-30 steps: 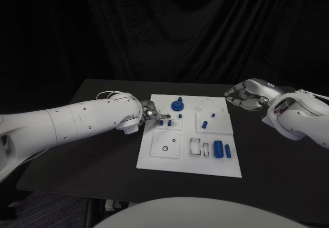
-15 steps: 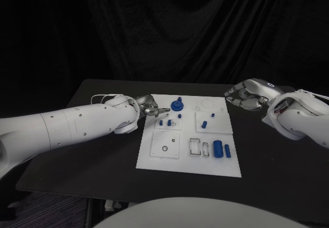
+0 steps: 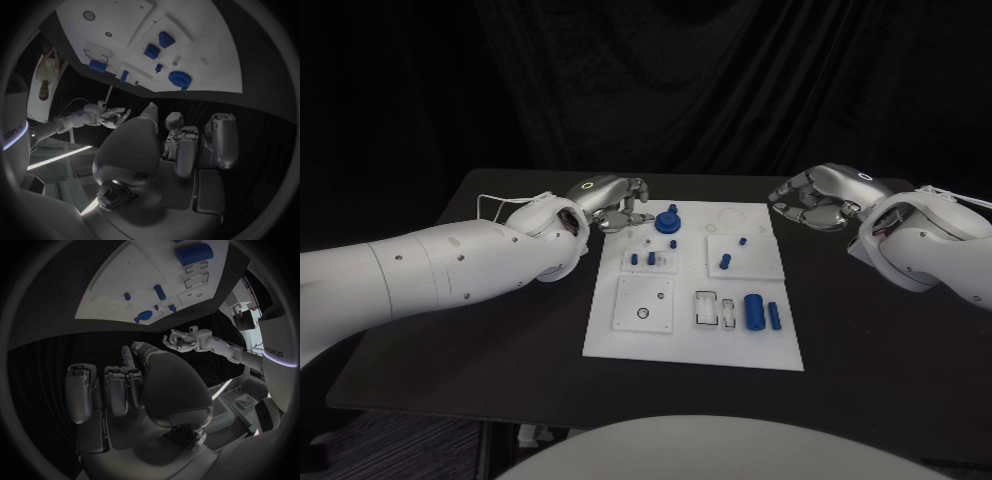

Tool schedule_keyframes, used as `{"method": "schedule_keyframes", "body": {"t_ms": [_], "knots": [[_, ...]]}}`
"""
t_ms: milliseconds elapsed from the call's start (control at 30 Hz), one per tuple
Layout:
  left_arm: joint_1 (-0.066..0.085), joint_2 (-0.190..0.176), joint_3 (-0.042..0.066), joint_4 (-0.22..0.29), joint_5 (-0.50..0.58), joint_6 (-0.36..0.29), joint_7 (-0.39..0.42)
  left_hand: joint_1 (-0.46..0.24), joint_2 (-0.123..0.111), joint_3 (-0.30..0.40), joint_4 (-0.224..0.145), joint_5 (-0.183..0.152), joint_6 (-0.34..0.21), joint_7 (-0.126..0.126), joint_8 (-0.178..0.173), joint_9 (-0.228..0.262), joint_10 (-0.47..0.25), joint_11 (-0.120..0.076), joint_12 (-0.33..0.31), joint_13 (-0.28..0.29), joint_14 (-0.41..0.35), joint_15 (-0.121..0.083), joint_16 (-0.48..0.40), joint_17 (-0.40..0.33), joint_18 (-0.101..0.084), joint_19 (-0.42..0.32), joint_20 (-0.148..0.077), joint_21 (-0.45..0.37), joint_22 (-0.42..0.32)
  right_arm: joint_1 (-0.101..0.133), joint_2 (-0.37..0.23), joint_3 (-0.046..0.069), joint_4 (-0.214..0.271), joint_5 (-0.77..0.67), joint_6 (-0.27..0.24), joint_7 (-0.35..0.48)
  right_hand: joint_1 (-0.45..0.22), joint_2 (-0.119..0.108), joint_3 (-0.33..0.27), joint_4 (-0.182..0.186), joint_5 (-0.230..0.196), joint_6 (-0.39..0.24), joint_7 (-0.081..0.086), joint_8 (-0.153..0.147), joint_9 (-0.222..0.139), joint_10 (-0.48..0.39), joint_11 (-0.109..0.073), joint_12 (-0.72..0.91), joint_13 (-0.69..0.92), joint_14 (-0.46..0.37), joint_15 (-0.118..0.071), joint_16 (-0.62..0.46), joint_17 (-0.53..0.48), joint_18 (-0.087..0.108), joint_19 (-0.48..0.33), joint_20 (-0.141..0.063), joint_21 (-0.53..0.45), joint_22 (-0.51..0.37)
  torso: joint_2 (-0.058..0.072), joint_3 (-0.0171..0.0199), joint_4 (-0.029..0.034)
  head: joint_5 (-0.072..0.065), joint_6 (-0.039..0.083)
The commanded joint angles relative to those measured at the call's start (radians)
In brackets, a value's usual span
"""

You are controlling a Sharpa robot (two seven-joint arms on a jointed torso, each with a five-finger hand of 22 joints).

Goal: Assemble the parts on the task board

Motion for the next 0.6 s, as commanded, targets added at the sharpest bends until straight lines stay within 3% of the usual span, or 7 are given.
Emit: {"method": "schedule_keyframes", "body": {"t_ms": [33, 133, 200, 267, 433, 500, 600], "knots": [[0.004, 0.028, 0.001, -0.022, -0.035, 0.098, 0.176, 0.067, -0.015, 0.043, -0.011, 0.025, -0.006, 0.010, -0.045, -0.092, -0.186, 0.031, -0.194, -0.097, 0.001, 0.025, -0.033, 0.163, -0.008, -0.004, 0.020, 0.005, 0.186, -0.002, 0.002, 0.001, 0.000, -0.002, -0.005, -0.013, -0.008, 0.002, 0.006, -0.003, 0.005, 0.005, 0.000, 0.000, -0.001, 0.106, 0.009, 0.003, 0.263, 0.104, 0.007, 0.003, 0.263, 0.000, 0.071, 0.006, -0.005, 0.242, 0.000, 0.0002, 0.0005, -0.001, 0.000], [0.004, 0.056, 0.001, -0.055, -0.033, 0.136, 0.206, 0.158, -0.057, 0.147, -0.041, 0.060, 0.023, 0.004, -0.128, -0.268, -0.280, 0.065, -0.374, -0.276, -0.011, 0.043, -0.047, 0.135, -0.001, -0.020, 0.048, -0.006, 0.179, -0.002, 0.004, 0.001, 0.000, -0.002, -0.006, -0.012, -0.008, 0.002, 0.006, -0.003, 0.005, 0.005, 0.000, 0.000, -0.001, 0.106, 0.009, 0.003, 0.263, 0.104, 0.007, 0.003, 0.263, 0.000, 0.071, 0.006, -0.005, 0.242, 0.001, 0.0014, 0.0005, 0.000, 0.000], [0.003, 0.077, 0.001, -0.080, -0.034, 0.149, 0.224, 0.198, -0.085, 0.189, -0.075, 0.086, 0.028, -0.012, -0.177, -0.349, -0.310, 0.064, -0.416, -0.338, -0.036, 0.040, -0.067, 0.098, 0.005, -0.031, 0.049, -0.018, 0.174, -0.002, 0.006, 0.001, 0.000, -0.002, -0.007, -0.012, -0.008, 0.002, 0.006, -0.003, 0.005, 0.005, 0.000, 0.000, -0.001, 0.106, 0.009, 0.003, 0.263, 0.104, 0.007, 0.003, 0.263, 0.000, 0.071, 0.006, -0.005, 0.242, 0.001, 0.0002, 0.0017, -0.003, 0.000], [0.002, 0.097, 0.001, -0.105, -0.048, 0.163, 0.239, 0.207, -0.127, 0.263, -0.112, 0.106, 0.069, -0.025, -0.232, -0.493, -0.319, 0.069, -0.447, -0.448, -0.071, 0.038, -0.104, 0.029, 0.009, -0.044, 0.052, -0.033, 0.167, -0.002, 0.007, 0.001, 0.000, -0.002, -0.009, -0.012, -0.009, 0.001, 0.006, -0.003, 0.005, 0.005, 0.000, -0.001, -0.001, 0.106, 0.009, 0.003, 0.263, 0.104, 0.007, 0.003, 0.263, 0.000, 0.071, 0.006, -0.006, 0.242, 0.002, -0.0006, 0.0025, -0.006, 0.000], [0.001, 0.135, 0.001, -0.146, -0.136, 0.187, 0.250, 0.185, -0.155, 0.321, -0.131, 0.117, 0.170, -0.125, -0.253, -0.606, -0.278, 0.032, -0.453, -0.569, -0.068, 0.006, -0.116, -0.014, 0.009, -0.027, 0.013, -0.025, 0.169, -0.002, 0.008, 0.001, 0.000, -0.002, -0.011, -0.012, -0.010, 0.001, 0.006, -0.003, 0.005, 0.005, 0.000, -0.001, -0.001, 0.106, 0.009, 0.003, 0.263, 0.104, 0.007, 0.003, 0.263, 0.001, 0.070, 0.006, -0.008, 0.241, 0.002, 0.0006, -0.0011, -0.004, 0.000], [0.001, 0.144, 0.001, -0.155, -0.153, 0.186, 0.250, 0.162, -0.171, 0.357, -0.139, 0.125, 0.256, -0.184, -0.283, -0.687, -0.220, 0.012, -0.483, -0.692, -0.025, -0.016, -0.090, 0.013, 0.004, -0.003, -0.005, -0.014, 0.174, -0.002, 0.009, 0.001, -0.001, -0.002, -0.012, -0.012, -0.010, 0.001, 0.006, -0.003, 0.005, 0.005, 0.000, -0.001, -0.001, 0.106, 0.009, 0.003, 0.263, 0.104, 0.007, 0.003, 0.263, 0.001, 0.070, 0.006, -0.008, 0.241, 0.001, 0.0005, -0.0009, -0.004, 0.000], [0.001, 0.161, 0.001, -0.171, -0.171, 0.180, 0.251, 0.151, -0.177, 0.371, -0.143, 0.127, 0.293, -0.178, -0.296, -0.719, -0.202, 0.010, -0.491, -0.740, -0.024, -0.022, -0.089, 0.007, 0.003, 0.002, -0.008, -0.016, 0.174, -0.002, 0.010, 0.001, -0.001, -0.002, -0.013, -0.013, -0.010, 0.001, 0.006, -0.003, 0.005, 0.005, 0.000, -0.001, -0.001, 0.106, 0.009, 0.003, 0.263, 0.104, 0.007, 0.003, 0.263, 0.001, 0.070, 0.006, -0.008, 0.241, 0.002, -0.0012, -0.0005, -0.004, 0.000]]}}
